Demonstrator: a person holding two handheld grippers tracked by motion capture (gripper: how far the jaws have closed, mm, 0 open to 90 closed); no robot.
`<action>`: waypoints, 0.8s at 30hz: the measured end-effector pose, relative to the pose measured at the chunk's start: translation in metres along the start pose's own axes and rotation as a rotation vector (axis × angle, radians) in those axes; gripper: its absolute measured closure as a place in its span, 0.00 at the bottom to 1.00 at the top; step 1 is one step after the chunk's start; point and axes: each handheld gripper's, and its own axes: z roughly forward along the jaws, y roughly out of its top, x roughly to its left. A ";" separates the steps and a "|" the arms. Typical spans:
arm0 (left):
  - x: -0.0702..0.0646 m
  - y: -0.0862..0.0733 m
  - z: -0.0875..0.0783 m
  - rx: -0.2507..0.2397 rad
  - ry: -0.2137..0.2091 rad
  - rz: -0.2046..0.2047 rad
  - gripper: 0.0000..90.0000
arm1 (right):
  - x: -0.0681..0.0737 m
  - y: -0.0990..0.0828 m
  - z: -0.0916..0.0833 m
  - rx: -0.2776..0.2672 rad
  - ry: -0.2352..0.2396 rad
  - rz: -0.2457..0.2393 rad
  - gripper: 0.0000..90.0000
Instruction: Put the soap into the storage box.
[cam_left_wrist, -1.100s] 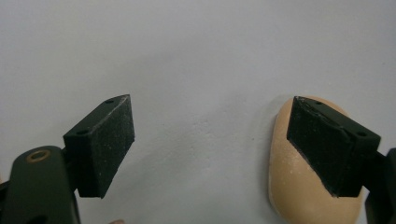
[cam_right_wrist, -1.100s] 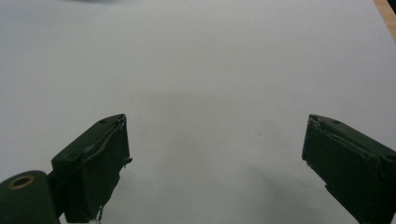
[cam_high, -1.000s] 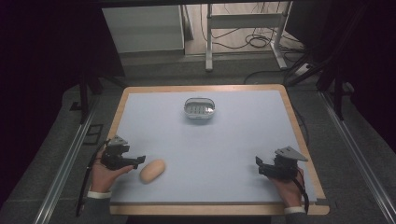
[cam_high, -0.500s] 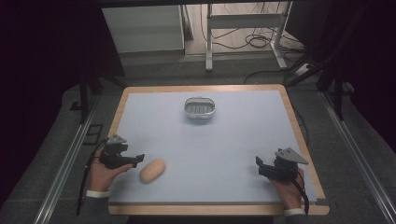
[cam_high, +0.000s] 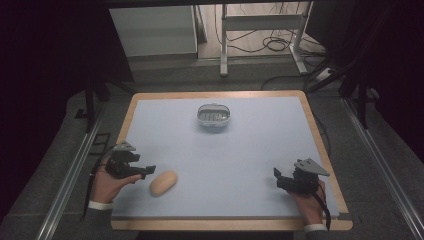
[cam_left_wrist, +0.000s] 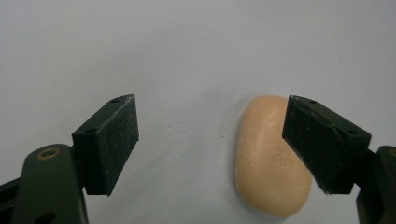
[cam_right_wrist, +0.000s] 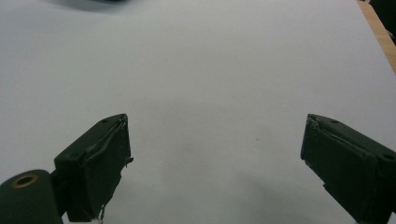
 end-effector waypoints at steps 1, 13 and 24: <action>0.000 0.000 0.000 0.000 0.000 0.000 0.21 | 0.000 0.000 0.000 0.000 0.000 0.000 0.09; -0.018 0.013 0.007 0.080 -0.039 0.105 0.20 | 0.001 0.000 -0.001 -0.007 -0.004 -0.012 0.09; -0.029 0.016 0.014 0.113 -0.054 0.140 0.19 | 0.002 0.000 -0.001 -0.007 -0.010 -0.014 0.09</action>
